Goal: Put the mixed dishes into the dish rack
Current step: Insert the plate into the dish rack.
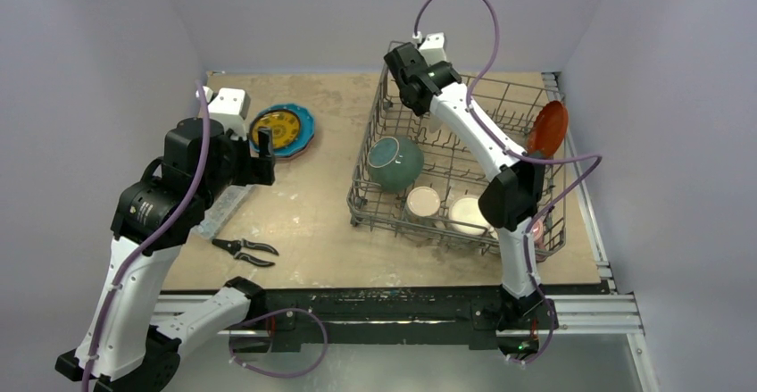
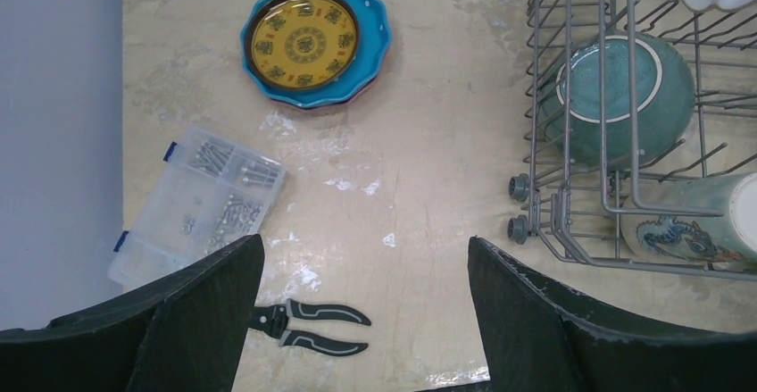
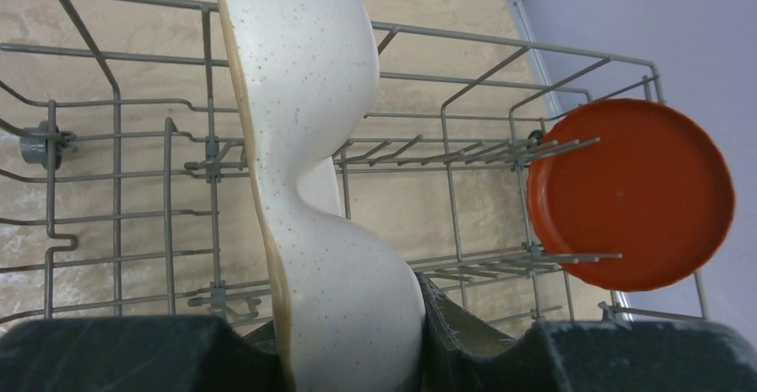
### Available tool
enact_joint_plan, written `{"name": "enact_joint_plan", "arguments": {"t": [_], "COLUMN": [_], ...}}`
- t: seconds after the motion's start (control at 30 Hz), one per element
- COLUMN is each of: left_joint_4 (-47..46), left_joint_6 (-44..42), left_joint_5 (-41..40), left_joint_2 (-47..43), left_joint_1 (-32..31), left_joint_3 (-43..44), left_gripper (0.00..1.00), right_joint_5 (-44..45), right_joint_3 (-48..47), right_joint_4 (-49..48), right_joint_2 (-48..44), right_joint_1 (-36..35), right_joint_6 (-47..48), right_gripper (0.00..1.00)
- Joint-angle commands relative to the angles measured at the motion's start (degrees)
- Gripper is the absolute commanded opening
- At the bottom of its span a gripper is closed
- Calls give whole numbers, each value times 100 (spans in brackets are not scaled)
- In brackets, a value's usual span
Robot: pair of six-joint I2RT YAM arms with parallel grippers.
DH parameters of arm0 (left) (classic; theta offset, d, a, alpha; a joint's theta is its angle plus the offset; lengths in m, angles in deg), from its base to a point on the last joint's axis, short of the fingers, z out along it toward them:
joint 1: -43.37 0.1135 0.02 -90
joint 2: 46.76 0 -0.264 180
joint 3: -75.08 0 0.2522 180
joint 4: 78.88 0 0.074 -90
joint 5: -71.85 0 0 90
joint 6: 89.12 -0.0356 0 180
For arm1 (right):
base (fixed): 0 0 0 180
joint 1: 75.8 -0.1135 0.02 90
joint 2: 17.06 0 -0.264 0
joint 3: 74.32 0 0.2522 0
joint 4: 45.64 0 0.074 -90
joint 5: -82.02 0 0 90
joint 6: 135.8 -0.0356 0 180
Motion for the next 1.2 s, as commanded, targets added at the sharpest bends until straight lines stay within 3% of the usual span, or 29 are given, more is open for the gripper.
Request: {"name": "enact_joint_plan", "arguments": {"t": [0.0,0.1,0.3,0.4,0.57,0.8,0.9,1.1,1.17], "left_joint_4": [-18,-2,7,-2,7,52,96,228,396], "left_joint_6": [-182,-199,-214,-232,-232,-197,-152,92,301], "left_joint_5": [-194,-259,-267,-271,-254,-232,-223,-296,-469], "left_joint_2": [-68,-90,-131,-125,-113,-115,-90,48,195], "left_joint_1": [-28,-23,-30,-32,-28,-28,-28,-19,2], "left_joint_3": [209,217,166,159,179,192,245,362,513], "left_gripper": [84,84,85,85,85,85,85,85,86], "right_joint_5": [569,572,459,340,76,-236,-463,-1441,-1774], "right_joint_3": [-389,-505,-380,-311,-299,-309,-410,-389,-453], "right_joint_4": [-546,-331,-225,-185,-228,-252,-346,-742,-797], "right_joint_2": [-119,43,86,106,140,19,-113,-708,-984], "right_joint_1": [3,-5,-7,-9,-6,-10,-6,-6,-6], "right_joint_6": [-407,-516,-739,-868,-872,-770,-501,371,719], "right_gripper": [0,10,12,18,40,58,68,95,98]}}
